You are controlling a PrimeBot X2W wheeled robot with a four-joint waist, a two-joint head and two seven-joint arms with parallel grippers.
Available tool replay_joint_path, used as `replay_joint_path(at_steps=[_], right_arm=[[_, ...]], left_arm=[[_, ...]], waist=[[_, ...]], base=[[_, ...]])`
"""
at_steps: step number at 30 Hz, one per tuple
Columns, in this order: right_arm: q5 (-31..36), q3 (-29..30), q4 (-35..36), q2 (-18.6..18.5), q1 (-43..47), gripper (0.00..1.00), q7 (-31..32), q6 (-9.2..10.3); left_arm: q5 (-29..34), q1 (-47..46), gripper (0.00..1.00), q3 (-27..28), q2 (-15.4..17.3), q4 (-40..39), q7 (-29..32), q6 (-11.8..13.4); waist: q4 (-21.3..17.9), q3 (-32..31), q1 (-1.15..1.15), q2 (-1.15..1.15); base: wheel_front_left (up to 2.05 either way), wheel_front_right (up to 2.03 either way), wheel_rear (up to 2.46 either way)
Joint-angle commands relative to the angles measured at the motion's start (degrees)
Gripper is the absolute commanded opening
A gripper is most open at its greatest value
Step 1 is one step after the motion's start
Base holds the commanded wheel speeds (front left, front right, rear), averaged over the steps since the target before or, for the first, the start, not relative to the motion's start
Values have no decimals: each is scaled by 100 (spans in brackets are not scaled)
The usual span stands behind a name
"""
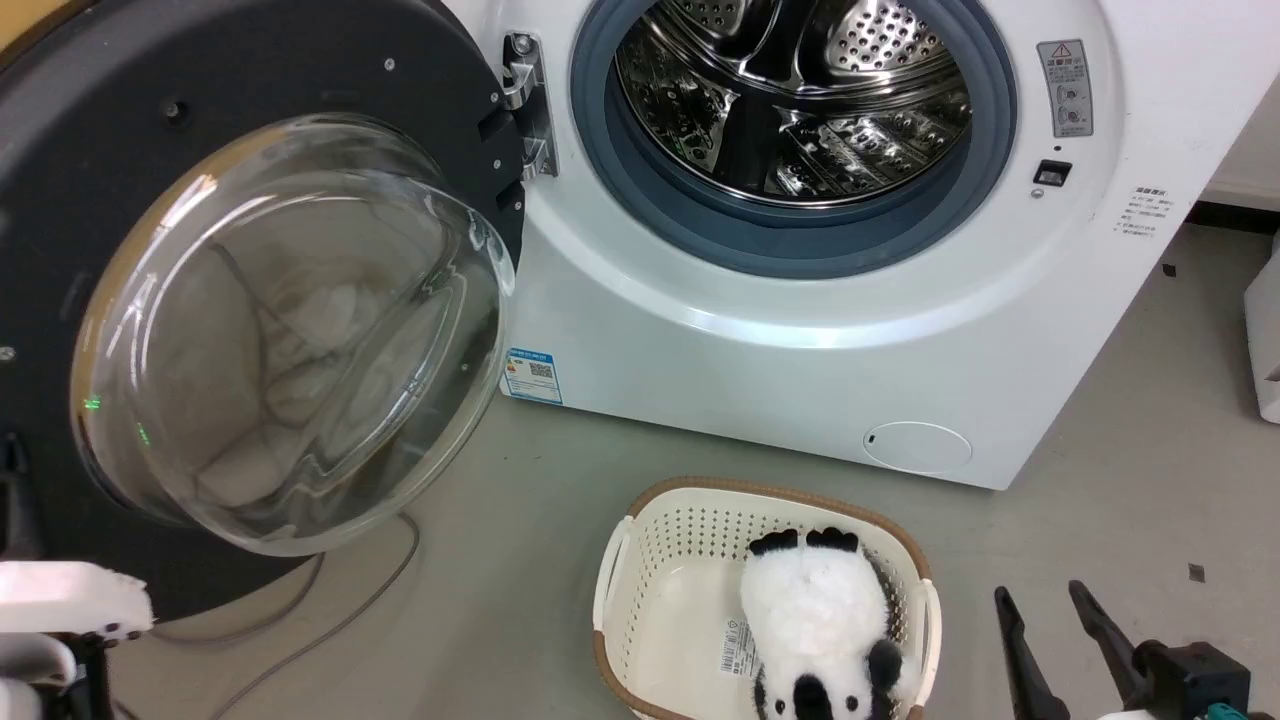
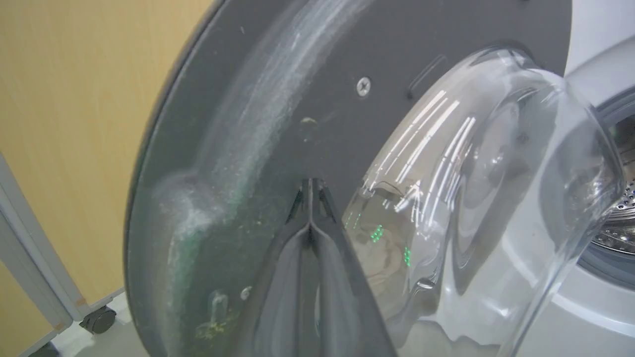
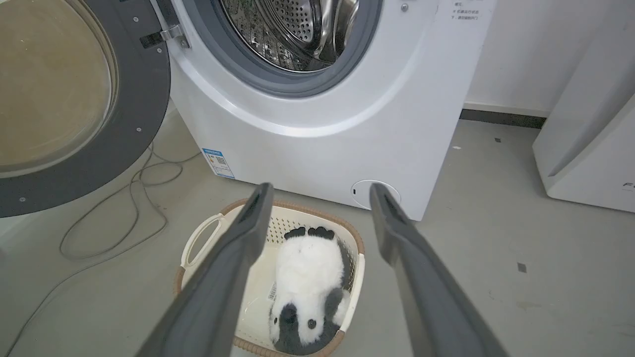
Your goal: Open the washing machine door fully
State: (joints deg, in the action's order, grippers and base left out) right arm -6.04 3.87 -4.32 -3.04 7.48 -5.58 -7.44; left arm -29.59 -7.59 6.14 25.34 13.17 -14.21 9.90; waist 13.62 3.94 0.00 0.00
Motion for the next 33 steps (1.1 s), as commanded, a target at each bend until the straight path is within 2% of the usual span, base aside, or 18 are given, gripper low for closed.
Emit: replay_joint_path(at_steps=[1, 9, 14, 21, 23, 24, 25, 29, 33], right_arm=[[-41, -17, -19, 16, -108, 100, 17, -5], [-115, -44, -90, 16, -83, 100, -33, -5], [-142, -5, -152, 16, -52, 100, -70, -5], [-95, 14, -102, 16, -4, 100, -88, -5], [-74, 26, -66, 16, 9, 100, -81, -5], [-66, 32, -45, 16, 17, 100, -80, -5], [-63, 31, -26, 16, 25, 100, -75, -5], [-1, 50, 81, 16, 55, 100, -100, -5], [56, 24, 204, 16, 67, 100, -73, -5]], left_arm=[[-34, -105, 0, 112, 48, 203, -49, -55], [177, 33, 0, 360, -183, 415, -76, -230], [420, 454, 0, 319, -498, -64, -77, -172], [688, 1408, 0, 70, -999, -1146, -78, 29], [825, 1669, 29, -49, -1187, -1431, -78, 109], [884, 1779, 76, -114, -1271, -1542, -78, 130], [931, 1887, 100, -189, -1352, -1624, -78, 139], [1101, 2153, 100, -466, -1585, -1787, -78, 113], [1211, 2158, 100, -771, -1680, -1649, -78, -69]], waist=[[-8, -7, 0, 0], [16, -74, 0, 0], [56, -241, 0, 0], [-5, -411, 0, 0], [-35, -439, 0, 0], [-53, -454, 0, 0], [-77, -471, 0, 0], [-186, -531, 0, 0], [-338, -579, 0, 0]], base=[[0, 0, 0], [0, 0, 0], [0, 0, 0], [0, 0, 0], [0, 0, 0], [0, 0, 0], [0, 0, 0], [0, 0, 0], [0, 0, 0]])
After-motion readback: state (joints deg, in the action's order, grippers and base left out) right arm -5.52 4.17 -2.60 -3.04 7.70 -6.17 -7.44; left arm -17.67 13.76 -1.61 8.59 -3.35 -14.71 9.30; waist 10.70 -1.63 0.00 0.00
